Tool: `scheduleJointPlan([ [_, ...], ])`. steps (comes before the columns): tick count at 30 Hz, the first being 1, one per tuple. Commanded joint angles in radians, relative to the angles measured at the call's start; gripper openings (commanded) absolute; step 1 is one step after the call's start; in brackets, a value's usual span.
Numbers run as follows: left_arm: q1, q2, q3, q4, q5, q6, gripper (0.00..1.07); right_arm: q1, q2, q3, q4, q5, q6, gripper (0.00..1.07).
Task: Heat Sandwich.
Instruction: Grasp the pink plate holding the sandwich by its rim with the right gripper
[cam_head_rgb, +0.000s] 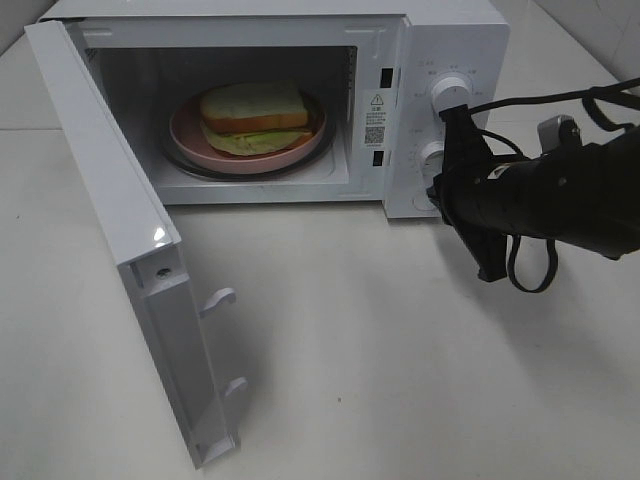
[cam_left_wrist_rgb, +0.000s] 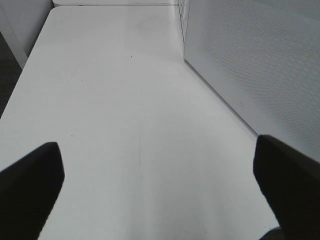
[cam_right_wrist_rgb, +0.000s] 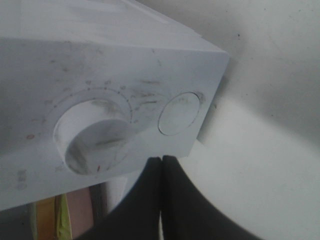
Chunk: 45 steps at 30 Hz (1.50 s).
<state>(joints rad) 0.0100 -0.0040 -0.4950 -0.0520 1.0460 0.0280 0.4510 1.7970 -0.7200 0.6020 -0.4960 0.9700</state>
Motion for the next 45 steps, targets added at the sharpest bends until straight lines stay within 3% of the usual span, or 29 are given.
scheduleJointPlan([
  [1, 0.001, -0.029, 0.002, -0.006, -0.011, 0.000, 0.98, -0.002, -0.057, 0.024, -0.011, 0.064, -0.067, 0.01],
  [18, 0.001, -0.029, 0.002, -0.006, -0.011, 0.000, 0.98, -0.002, -0.251, 0.030, -0.021, 0.518, -0.526, 0.02],
  [23, 0.001, -0.029, 0.002, -0.006, -0.011, 0.000, 0.98, -0.002, -0.297, 0.004, -0.128, 0.696, -0.612, 0.03],
  [27, 0.001, -0.029, 0.002, -0.006, -0.011, 0.000, 0.98, -0.002, -0.323, -0.093, -0.337, 0.976, -0.621, 0.03],
  [32, 0.001, -0.029, 0.002, -0.006, -0.011, 0.000, 0.98, -0.002, -0.324, -0.188, -0.448, 1.196, -0.715, 0.03],
  [37, 0.001, -0.029, 0.002, -0.006, -0.011, 0.000, 0.98, -0.002, -0.324, -0.274, -0.459, 1.365, -0.950, 0.03],
  [45, 0.001, -0.029, 0.002, -0.006, -0.011, 0.000, 0.98, -0.002, -0.324, -0.334, -0.481, 1.461, -1.288, 0.03],
])
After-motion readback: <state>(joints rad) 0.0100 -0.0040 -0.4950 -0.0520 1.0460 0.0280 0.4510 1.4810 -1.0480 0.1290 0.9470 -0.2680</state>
